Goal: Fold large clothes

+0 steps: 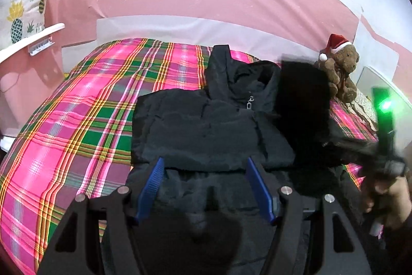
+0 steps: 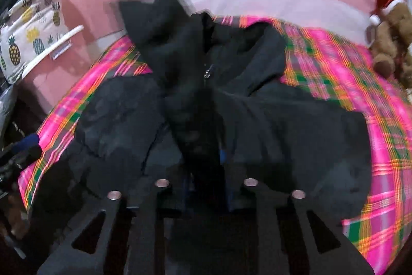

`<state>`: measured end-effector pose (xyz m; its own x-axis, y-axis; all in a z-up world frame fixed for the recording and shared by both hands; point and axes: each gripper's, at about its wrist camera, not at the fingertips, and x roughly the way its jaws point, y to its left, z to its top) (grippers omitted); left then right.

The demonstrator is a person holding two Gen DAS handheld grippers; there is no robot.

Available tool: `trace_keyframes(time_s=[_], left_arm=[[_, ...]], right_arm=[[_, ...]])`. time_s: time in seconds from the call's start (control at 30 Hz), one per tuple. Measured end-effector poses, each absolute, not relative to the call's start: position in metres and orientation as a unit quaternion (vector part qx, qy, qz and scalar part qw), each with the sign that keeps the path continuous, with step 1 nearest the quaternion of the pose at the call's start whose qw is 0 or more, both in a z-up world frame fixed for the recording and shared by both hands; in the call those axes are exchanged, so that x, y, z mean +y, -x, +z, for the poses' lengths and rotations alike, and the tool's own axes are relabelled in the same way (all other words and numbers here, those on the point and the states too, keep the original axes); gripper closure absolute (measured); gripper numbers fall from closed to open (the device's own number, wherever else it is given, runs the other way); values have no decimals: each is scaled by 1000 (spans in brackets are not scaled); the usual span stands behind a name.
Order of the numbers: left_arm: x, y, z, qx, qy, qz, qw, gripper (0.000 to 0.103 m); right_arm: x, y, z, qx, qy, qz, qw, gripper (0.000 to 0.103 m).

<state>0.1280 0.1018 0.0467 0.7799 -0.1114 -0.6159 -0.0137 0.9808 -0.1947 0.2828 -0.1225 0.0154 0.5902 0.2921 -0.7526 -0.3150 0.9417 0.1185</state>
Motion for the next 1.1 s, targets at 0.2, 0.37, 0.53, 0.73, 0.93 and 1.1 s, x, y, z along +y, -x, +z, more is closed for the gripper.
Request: trace_keyframes(time_s=[0.2, 0.37, 0.53, 0.73, 0.93, 1.1], left_arm=[[102, -136, 44, 334, 106, -35, 936, 35], [84, -148, 50, 333, 103, -66, 935, 35], [49, -171, 63, 323, 91, -107, 936, 35], [3, -209, 53, 334, 75, -157, 926, 38], [-12, -257, -17, 416, 26, -102, 903, 78], [-13, -268, -22, 422, 30, -96, 901, 79]], right_arm=[[-111, -281, 2, 424, 15, 205, 882, 39], [-125, -266, 24, 387, 2, 188, 903, 39], [-162, -266, 39, 359, 13, 124, 925, 39], [-221, -283, 32, 365, -10, 65, 929, 39], [-246, -305, -21, 423, -18, 39, 905, 39], [-246, -305, -27, 422, -10, 36, 906, 39]])
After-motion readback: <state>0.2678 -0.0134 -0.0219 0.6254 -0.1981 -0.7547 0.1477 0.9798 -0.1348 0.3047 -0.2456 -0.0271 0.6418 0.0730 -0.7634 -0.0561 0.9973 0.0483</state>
